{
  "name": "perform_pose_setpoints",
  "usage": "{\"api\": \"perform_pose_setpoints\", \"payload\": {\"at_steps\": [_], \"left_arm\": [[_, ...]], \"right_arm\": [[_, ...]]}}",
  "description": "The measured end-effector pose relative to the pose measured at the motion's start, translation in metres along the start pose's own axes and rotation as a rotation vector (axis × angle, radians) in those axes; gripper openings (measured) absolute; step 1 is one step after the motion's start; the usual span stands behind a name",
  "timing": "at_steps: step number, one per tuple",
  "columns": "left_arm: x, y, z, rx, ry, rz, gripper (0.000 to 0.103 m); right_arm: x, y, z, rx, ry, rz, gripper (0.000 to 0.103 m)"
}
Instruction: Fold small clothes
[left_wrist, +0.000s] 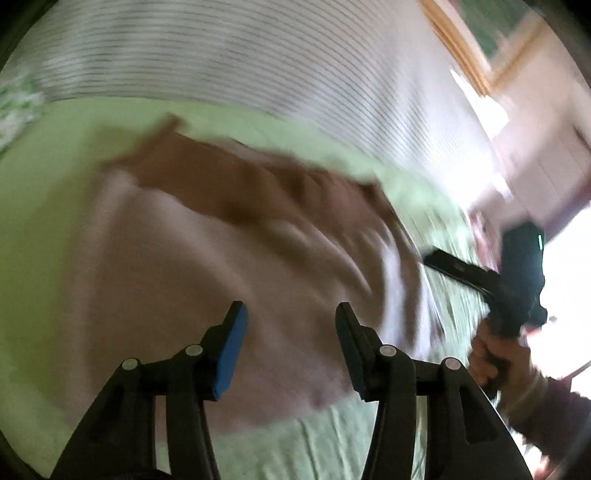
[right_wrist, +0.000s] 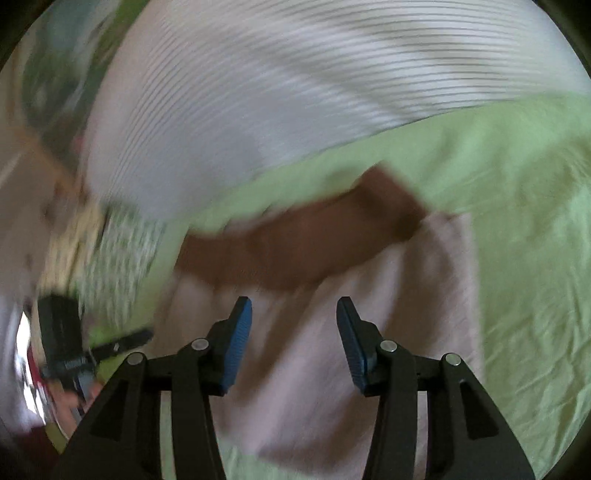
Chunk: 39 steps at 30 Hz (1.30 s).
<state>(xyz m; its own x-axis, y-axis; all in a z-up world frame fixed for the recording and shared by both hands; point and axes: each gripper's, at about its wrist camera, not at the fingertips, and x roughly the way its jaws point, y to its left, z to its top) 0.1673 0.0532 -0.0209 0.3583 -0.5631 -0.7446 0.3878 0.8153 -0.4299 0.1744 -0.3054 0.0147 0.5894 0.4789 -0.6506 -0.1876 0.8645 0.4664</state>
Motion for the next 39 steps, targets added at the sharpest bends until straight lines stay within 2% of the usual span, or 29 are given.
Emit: {"api": "perform_pose_setpoints", "payload": {"at_steps": [1, 3, 7, 9, 11, 14, 15, 16, 17, 18, 19, 20, 21, 23, 26, 28, 30, 31, 33, 35, 37, 39], "left_arm": [[0.011, -0.011, -0.007, 0.050, 0.032, 0.004, 0.050], [0.027, -0.021, -0.014, 0.097, 0.066, 0.010, 0.050], [0.050, -0.018, -0.014, 0.139, 0.096, 0.058, 0.050], [0.063, -0.004, -0.002, 0.123, 0.098, 0.075, 0.048], [0.067, 0.008, 0.007, 0.101, 0.089, 0.059, 0.043], [0.066, 0.029, 0.030, 0.052, 0.053, 0.018, 0.038], [0.062, 0.040, 0.039, 0.019, 0.024, -0.007, 0.039], [0.059, 0.045, 0.043, 0.006, 0.008, 0.013, 0.042], [0.055, 0.060, 0.052, -0.026, -0.019, 0.095, 0.046], [0.052, 0.071, 0.056, -0.052, -0.037, 0.105, 0.046], [0.050, 0.083, 0.059, -0.084, -0.050, 0.104, 0.046], [0.047, 0.100, 0.062, -0.128, -0.059, 0.131, 0.039], [0.046, 0.114, 0.064, -0.162, -0.056, 0.144, 0.017], [0.043, 0.135, 0.062, -0.212, -0.052, 0.144, 0.002], [0.037, 0.141, 0.059, -0.230, -0.075, 0.150, 0.001], [0.029, 0.126, 0.057, -0.218, -0.110, 0.198, 0.007], [0.021, 0.103, 0.058, -0.163, -0.129, 0.202, 0.044], [0.021, 0.095, 0.057, -0.142, -0.131, 0.200, 0.051], [0.022, 0.070, 0.057, -0.066, -0.131, 0.227, 0.055], [0.024, 0.062, 0.056, -0.042, -0.130, 0.271, 0.055], [0.034, 0.065, 0.063, -0.070, -0.132, 0.311, 0.055], [0.037, 0.084, 0.063, -0.140, -0.135, 0.331, 0.052]], "right_arm": [[0.006, 0.009, -0.004, -0.037, 0.023, 0.011, 0.044], [0.024, 0.026, -0.017, -0.123, 0.103, 0.047, 0.030], [0.063, 0.045, -0.027, -0.285, 0.215, 0.048, 0.025], [0.079, 0.044, -0.024, -0.315, 0.241, 0.031, 0.025], [0.101, 0.036, -0.012, -0.319, 0.250, 0.004, 0.023], [0.117, 0.022, 0.009, -0.255, 0.216, -0.005, 0.022], [0.120, 0.017, 0.017, -0.227, 0.202, -0.011, 0.022], [0.122, 0.008, 0.026, -0.182, 0.181, 0.002, 0.022], [0.123, -0.002, 0.036, -0.143, 0.147, -0.033, 0.022], [0.124, -0.010, 0.043, -0.125, 0.126, -0.096, 0.022], [0.125, -0.016, 0.048, -0.099, 0.114, -0.103, 0.022], [0.122, -0.030, 0.055, -0.035, 0.083, -0.096, 0.022], [0.118, -0.043, 0.060, 0.005, 0.048, -0.152, 0.022], [0.109, -0.061, 0.066, 0.051, -0.007, -0.215, 0.022], [0.090, -0.090, 0.069, 0.163, -0.077, -0.266, 0.014], [0.079, -0.096, 0.068, 0.195, -0.110, -0.286, 0.014], [0.070, -0.093, 0.065, 0.214, -0.117, -0.265, 0.018], [0.066, -0.088, 0.064, 0.212, -0.117, -0.251, 0.018], [0.061, -0.072, 0.057, 0.183, -0.112, -0.192, 0.018], [0.057, -0.051, 0.044, 0.139, -0.097, -0.138, 0.019], [0.059, -0.036, 0.030, 0.111, -0.061, -0.113, 0.020], [0.060, -0.031, 0.015, 0.088, -0.025, -0.114, 0.021]]}}
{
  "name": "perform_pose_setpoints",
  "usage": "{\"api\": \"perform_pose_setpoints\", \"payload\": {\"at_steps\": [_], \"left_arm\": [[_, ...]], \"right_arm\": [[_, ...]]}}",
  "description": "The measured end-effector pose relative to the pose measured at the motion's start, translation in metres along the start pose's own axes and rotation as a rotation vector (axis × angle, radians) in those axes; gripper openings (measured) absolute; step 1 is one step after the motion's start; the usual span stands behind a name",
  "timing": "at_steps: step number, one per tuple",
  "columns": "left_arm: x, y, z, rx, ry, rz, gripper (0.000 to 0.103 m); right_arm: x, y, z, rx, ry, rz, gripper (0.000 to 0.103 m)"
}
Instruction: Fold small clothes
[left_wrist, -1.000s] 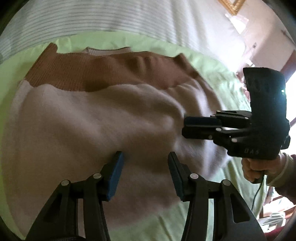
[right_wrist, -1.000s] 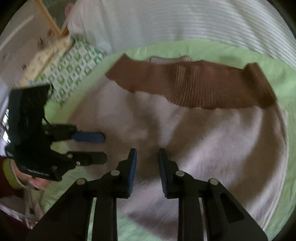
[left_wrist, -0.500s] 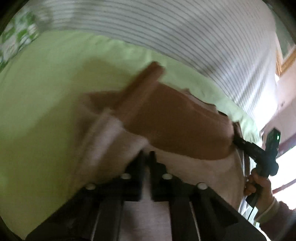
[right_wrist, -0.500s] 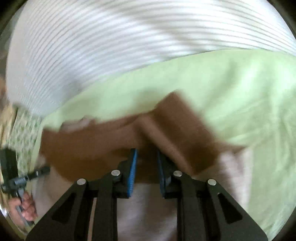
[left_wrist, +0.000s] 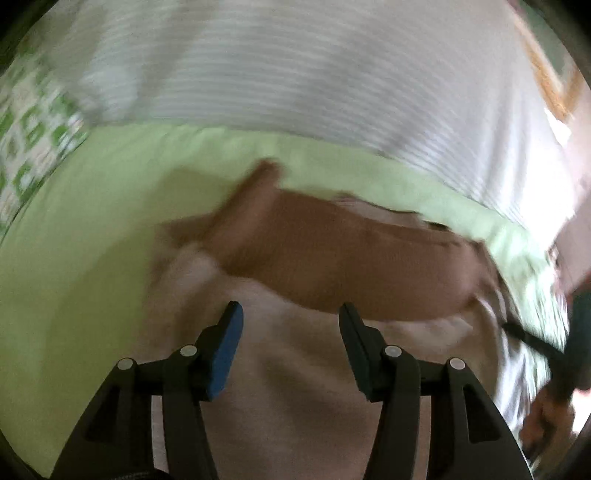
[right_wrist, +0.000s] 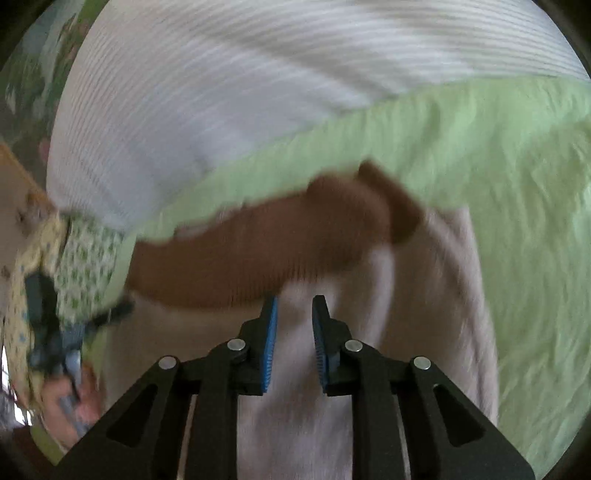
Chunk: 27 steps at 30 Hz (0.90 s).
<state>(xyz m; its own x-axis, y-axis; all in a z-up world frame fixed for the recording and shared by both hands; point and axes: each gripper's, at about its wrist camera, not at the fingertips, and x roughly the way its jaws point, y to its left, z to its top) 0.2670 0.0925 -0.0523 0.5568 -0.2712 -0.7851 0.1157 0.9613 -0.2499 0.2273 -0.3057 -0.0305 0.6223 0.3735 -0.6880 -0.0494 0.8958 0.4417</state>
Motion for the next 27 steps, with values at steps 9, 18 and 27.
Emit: {"api": "perform_pose_setpoints", "payload": {"at_steps": [9, 18, 27], "left_arm": [[-0.010, 0.059, -0.004, -0.160, 0.017, 0.019, 0.029], [-0.071, 0.031, -0.089, -0.126, 0.051, -0.012, 0.057], [-0.089, 0.077, -0.116, -0.289, 0.064, 0.012, 0.049]], "right_arm": [[-0.033, -0.080, -0.021, 0.138, -0.065, -0.190, 0.020], [-0.064, -0.027, -0.064, 0.008, 0.040, -0.086, 0.029], [-0.085, -0.042, -0.086, 0.056, 0.030, -0.272, 0.029]]}}
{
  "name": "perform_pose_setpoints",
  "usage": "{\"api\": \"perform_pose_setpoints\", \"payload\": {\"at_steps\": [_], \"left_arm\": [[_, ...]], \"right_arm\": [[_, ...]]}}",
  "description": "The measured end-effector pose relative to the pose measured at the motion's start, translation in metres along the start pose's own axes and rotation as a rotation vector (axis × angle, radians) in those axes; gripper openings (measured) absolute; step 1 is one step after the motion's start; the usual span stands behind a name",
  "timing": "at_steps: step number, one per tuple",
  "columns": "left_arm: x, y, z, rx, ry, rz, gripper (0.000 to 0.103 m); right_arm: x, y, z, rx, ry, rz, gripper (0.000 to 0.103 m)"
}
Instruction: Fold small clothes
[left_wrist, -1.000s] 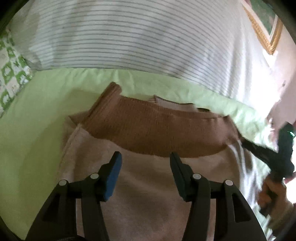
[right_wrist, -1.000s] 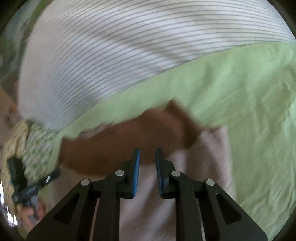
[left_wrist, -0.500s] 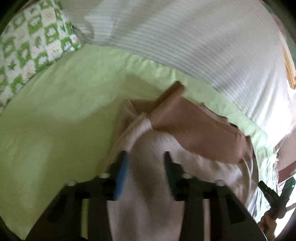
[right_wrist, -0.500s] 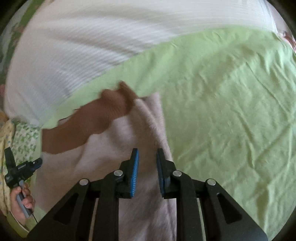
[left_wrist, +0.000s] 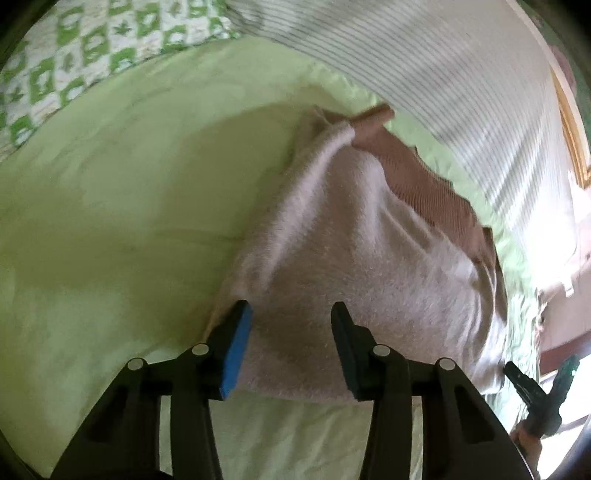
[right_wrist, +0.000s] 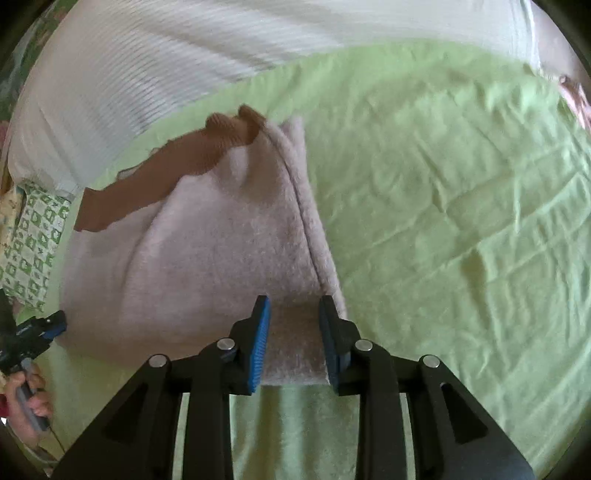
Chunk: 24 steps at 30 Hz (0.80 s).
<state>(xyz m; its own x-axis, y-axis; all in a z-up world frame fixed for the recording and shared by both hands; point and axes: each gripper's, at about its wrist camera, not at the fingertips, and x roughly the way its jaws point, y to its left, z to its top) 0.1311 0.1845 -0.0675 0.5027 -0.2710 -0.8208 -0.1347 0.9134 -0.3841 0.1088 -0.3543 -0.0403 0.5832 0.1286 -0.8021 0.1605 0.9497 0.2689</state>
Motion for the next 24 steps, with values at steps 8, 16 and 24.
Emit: {"api": "perform_pose_setpoints", "payload": {"at_steps": [8, 16, 24], "left_arm": [[-0.029, -0.003, -0.031, -0.119, 0.026, -0.002, 0.078], [-0.007, 0.004, -0.055, -0.229, 0.124, -0.010, 0.078], [0.016, -0.004, -0.030, -0.244, 0.081, -0.007, 0.080]], "right_arm": [[-0.018, 0.031, 0.007, 0.000, -0.036, 0.112, 0.034], [-0.021, 0.066, 0.008, -0.057, -0.036, 0.176, 0.042], [-0.007, 0.085, 0.009, -0.100, -0.017, 0.203, 0.043]]}}
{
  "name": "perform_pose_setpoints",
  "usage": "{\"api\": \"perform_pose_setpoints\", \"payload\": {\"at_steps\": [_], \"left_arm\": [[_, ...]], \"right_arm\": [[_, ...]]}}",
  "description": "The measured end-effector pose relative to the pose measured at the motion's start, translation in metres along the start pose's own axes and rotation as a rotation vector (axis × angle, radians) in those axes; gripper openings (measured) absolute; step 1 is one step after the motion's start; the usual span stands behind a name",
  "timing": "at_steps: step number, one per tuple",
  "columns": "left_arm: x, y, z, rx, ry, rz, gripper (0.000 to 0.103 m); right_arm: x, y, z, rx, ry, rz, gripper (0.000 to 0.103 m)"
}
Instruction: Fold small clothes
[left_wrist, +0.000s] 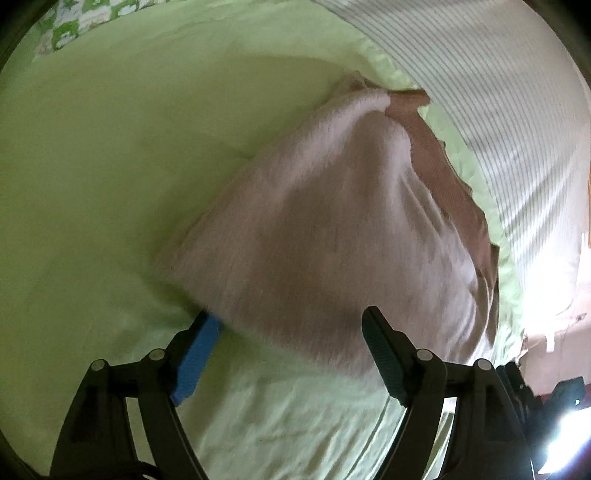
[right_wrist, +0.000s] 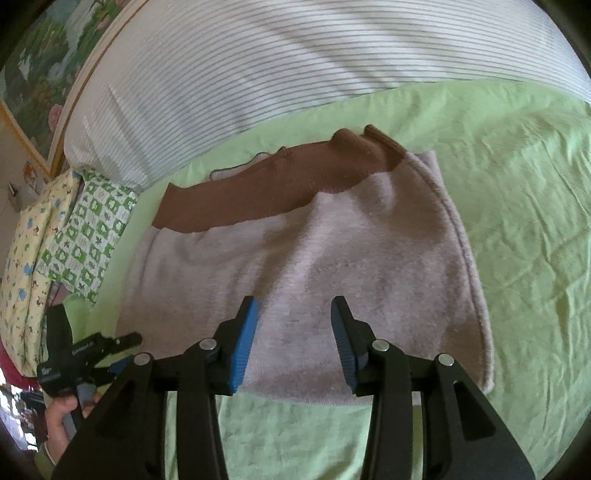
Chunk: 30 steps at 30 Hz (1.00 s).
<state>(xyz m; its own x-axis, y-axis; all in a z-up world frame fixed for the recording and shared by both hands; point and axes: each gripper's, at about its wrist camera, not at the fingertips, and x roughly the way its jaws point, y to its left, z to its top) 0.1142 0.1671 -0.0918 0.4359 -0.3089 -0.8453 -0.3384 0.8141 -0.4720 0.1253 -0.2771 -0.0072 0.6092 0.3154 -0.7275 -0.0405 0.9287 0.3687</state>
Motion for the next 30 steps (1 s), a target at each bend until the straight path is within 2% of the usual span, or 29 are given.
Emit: {"api": "perform_pose_setpoints", "payload": {"at_steps": [5, 8, 10, 13, 16, 17, 19, 21, 22, 23, 28, 30], "left_arm": [[0.006, 0.001, 0.013, -0.068, -0.032, -0.021, 0.080], [0.008, 0.000, 0.013, -0.071, -0.045, -0.017, 0.080], [0.008, -0.001, 0.014, -0.065, -0.050, -0.013, 0.080], [0.008, 0.000, 0.015, -0.086, -0.062, -0.030, 0.080], [0.008, 0.002, 0.018, -0.126, -0.087, -0.065, 0.080], [0.008, 0.001, 0.019, -0.129, -0.092, -0.070, 0.078], [0.008, -0.002, 0.021, -0.120, -0.102, -0.073, 0.064], [0.009, -0.008, 0.023, -0.095, -0.105, -0.072, 0.041], [0.008, -0.010, 0.023, -0.081, -0.111, -0.067, 0.037], [0.006, -0.012, 0.024, -0.064, -0.121, -0.063, 0.028], [-0.013, -0.024, 0.025, 0.003, -0.159, -0.078, 0.020], [-0.027, -0.041, 0.024, 0.064, -0.190, -0.088, 0.018]], "right_arm": [[0.031, 0.007, 0.014, -0.039, 0.035, 0.045, 0.043], [0.062, 0.000, 0.026, -0.008, 0.099, 0.075, 0.043], [0.077, -0.013, 0.037, 0.014, 0.100, 0.009, 0.043], [0.080, -0.043, 0.056, 0.102, 0.049, -0.094, 0.043], [0.067, -0.071, 0.066, 0.225, 0.002, -0.110, 0.043], [0.063, -0.074, 0.066, 0.234, -0.006, -0.109, 0.043], [0.054, -0.078, 0.063, 0.248, -0.019, -0.101, 0.043], [0.048, -0.080, 0.058, 0.256, -0.025, -0.087, 0.043], [0.045, -0.079, 0.056, 0.259, -0.027, -0.075, 0.043], [0.043, -0.079, 0.053, 0.258, -0.026, -0.064, 0.043], [0.040, -0.066, 0.043, 0.231, -0.010, -0.020, 0.043], [0.040, -0.058, 0.041, 0.214, -0.006, -0.016, 0.043]]}}
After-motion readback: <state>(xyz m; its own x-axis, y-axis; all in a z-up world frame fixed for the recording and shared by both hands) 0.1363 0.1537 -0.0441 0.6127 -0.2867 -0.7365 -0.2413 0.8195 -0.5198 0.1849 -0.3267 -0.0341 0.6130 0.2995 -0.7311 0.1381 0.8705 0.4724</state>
